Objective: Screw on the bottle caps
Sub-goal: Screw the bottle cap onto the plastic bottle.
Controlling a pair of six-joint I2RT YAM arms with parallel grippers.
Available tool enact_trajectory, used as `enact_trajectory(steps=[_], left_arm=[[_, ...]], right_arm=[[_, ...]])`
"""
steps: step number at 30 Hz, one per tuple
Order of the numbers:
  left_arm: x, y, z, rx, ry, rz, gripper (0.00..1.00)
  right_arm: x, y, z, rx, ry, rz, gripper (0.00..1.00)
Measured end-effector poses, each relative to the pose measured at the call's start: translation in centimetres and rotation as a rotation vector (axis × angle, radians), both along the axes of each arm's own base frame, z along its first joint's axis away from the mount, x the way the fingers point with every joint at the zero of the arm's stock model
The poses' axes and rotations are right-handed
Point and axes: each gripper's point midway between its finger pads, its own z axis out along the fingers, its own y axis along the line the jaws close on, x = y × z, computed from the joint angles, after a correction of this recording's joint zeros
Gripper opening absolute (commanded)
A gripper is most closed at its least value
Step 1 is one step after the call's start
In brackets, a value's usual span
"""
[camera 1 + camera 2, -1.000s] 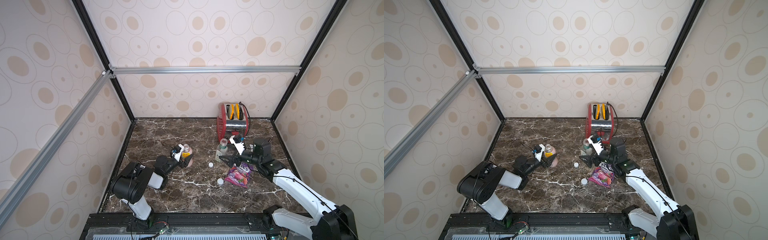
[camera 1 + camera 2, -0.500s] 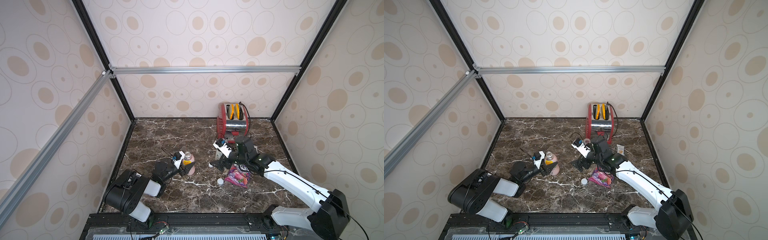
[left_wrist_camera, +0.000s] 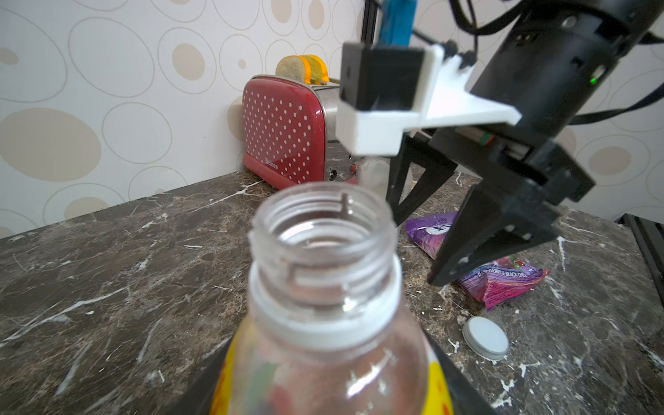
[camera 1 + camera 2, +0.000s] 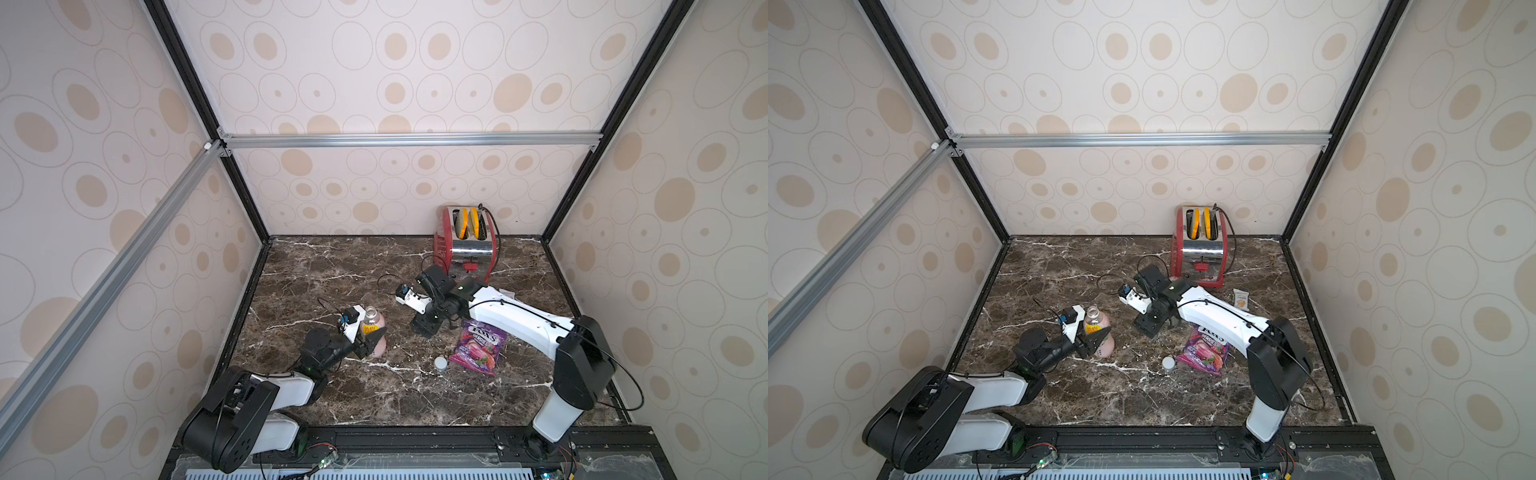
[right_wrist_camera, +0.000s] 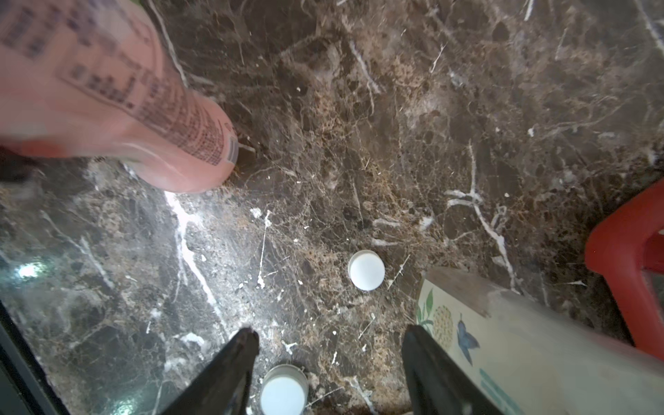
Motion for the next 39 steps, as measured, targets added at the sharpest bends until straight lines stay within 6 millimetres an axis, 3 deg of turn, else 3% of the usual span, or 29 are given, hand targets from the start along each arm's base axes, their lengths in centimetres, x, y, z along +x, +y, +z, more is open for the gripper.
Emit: enact_trajectory(steps=[8, 17, 39], left_arm=[[-0.2, 0.0, 0.1, 0.000, 0.001, -0.005, 0.65], [-0.4, -0.2, 0.1, 0.000, 0.004, -0.017, 0.65], [-0.9, -0.7, 0.1, -0.002, 0.006, -0.050, 0.65]], right_arm=[[0.8, -0.1, -4.4, -0.170, 0.089, -0.015, 0.57], [2.2, -0.5, -7.2, -0.287, 0.107, -0.042, 0.57], [2.4, -1.3, -9.0, -0.369, 0.173, -0.047, 0.57]])
